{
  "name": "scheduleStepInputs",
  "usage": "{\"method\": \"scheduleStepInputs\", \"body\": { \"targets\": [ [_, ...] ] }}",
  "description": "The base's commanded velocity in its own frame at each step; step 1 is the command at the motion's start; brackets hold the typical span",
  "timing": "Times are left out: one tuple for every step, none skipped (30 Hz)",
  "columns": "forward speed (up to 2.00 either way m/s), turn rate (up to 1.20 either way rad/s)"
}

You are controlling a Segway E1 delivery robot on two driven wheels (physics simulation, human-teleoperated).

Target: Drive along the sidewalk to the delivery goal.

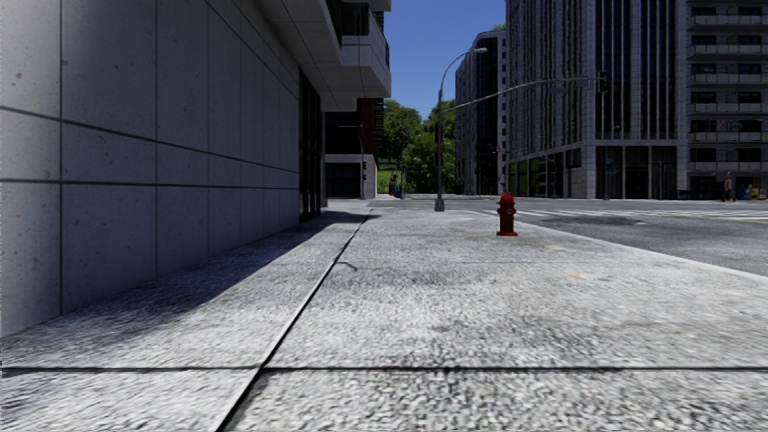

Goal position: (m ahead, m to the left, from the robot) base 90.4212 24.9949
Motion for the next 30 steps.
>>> {"method": "scheduleStepInputs", "body": {
  "targets": [
    [2.0, 0.0],
    [2.0, 0.0],
    [2.0, 0.0],
    [2.0, 0.0],
    [2.0, 0.0],
    [2.0, 0.0],
    [2.0, 0.0],
    [2.0, 0.0],
    [2.0, 0.0],
    [2.0, 0.0],
    [2.0, 0.0],
    [2.0, 0.0],
    [2.0, 0.0],
    [2.0, 0.0],
    [2.0, 0.0],
    [2.0, 0.0],
    [2.0, 0.0],
    [2.0, 0.0],
    [2.0, 0.0],
    [2.0, 0.0],
    [2.0, 0.0],
    [2.0, 0.0],
    [2.0, 0.0],
    [2.0, 0.0],
    [2.0, 0.0],
    [2.0, 0.0],
    [2.0, 0.0],
    [2.0, 0.0],
    [2.0, 0.0],
    [2.0, 0.0]
  ]
}}
